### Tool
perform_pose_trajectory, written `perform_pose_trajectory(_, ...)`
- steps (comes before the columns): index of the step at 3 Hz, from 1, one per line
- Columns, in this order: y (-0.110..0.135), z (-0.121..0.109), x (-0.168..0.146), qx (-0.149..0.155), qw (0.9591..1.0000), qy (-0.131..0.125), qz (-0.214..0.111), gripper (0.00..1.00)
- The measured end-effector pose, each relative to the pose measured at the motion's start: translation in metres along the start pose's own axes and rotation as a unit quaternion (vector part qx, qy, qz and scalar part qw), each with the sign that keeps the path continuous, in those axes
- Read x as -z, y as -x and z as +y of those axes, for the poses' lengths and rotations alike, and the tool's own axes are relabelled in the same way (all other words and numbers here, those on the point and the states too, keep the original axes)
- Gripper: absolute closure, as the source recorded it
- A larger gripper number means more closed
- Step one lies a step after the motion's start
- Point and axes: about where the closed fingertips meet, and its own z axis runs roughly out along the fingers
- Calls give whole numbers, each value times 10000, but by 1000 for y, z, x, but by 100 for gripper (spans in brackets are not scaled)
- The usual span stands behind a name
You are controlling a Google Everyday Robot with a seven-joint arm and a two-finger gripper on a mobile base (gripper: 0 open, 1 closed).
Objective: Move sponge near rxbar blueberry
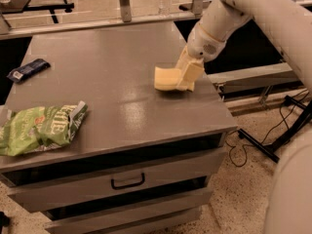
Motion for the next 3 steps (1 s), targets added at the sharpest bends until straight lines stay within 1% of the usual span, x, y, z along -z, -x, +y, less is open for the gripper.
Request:
perform_pose_trajectory(1, 65, -30, 33, 397, 9985, -365, 35, 100)
perform_pose_trajectory(2, 111, -50, 38, 522, 9974, -493, -10, 100)
perform_pose_trajectory(3, 157, -62, 19, 469, 9973, -447, -342, 100)
